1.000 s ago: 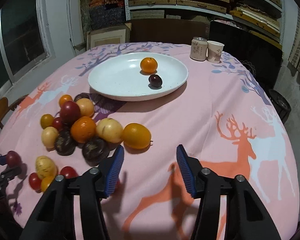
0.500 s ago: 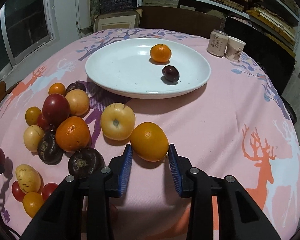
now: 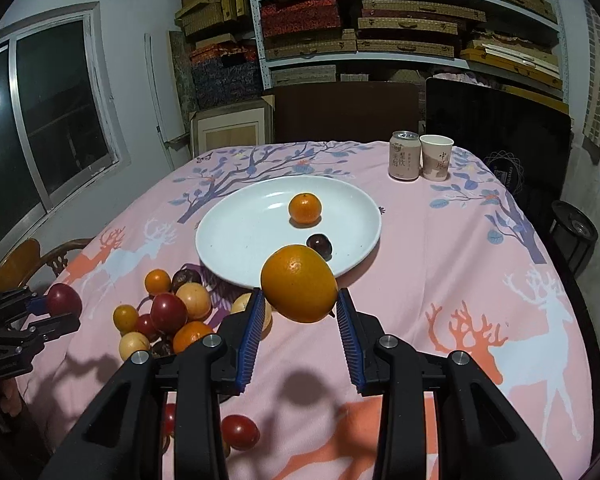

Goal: Organize fruits
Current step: 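Place the red plum and orange on the plate, opening both tools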

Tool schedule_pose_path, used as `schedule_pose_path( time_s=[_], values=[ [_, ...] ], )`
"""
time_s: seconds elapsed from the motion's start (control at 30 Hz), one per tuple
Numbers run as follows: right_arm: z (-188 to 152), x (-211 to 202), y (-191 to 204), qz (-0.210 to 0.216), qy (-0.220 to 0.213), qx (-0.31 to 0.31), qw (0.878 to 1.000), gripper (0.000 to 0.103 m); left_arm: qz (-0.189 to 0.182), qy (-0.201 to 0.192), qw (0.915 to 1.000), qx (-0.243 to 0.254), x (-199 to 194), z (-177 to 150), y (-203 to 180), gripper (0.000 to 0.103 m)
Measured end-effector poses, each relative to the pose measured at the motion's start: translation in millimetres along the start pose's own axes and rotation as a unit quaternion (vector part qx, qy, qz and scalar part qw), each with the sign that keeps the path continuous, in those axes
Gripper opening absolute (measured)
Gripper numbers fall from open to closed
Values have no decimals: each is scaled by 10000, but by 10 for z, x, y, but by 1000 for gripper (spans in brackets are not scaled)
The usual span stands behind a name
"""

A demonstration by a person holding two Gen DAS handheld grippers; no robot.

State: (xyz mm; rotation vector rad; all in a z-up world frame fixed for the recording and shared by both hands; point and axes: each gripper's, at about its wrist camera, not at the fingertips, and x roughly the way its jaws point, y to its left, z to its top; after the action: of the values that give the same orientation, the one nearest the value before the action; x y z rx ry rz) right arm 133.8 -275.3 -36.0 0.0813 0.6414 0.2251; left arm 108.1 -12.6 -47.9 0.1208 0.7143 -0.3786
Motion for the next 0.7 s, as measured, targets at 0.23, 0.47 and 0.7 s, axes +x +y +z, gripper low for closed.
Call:
schedule_pose_path(
  time_s=[0.23,0.47,0.7],
  values=[
    [363,235,-54,-151,-112,-38,9998,37,-245,-27,9996,-112,487,761,-12,38],
    [553,777,-113,-357,88,-78,9993,37,-279,434,9981,-347,1322,1167,58,38],
    [577,1375,-70,-387,445,-240,9980,38,-110,970,9939,-514,1938,1192,202,38]
  ],
)
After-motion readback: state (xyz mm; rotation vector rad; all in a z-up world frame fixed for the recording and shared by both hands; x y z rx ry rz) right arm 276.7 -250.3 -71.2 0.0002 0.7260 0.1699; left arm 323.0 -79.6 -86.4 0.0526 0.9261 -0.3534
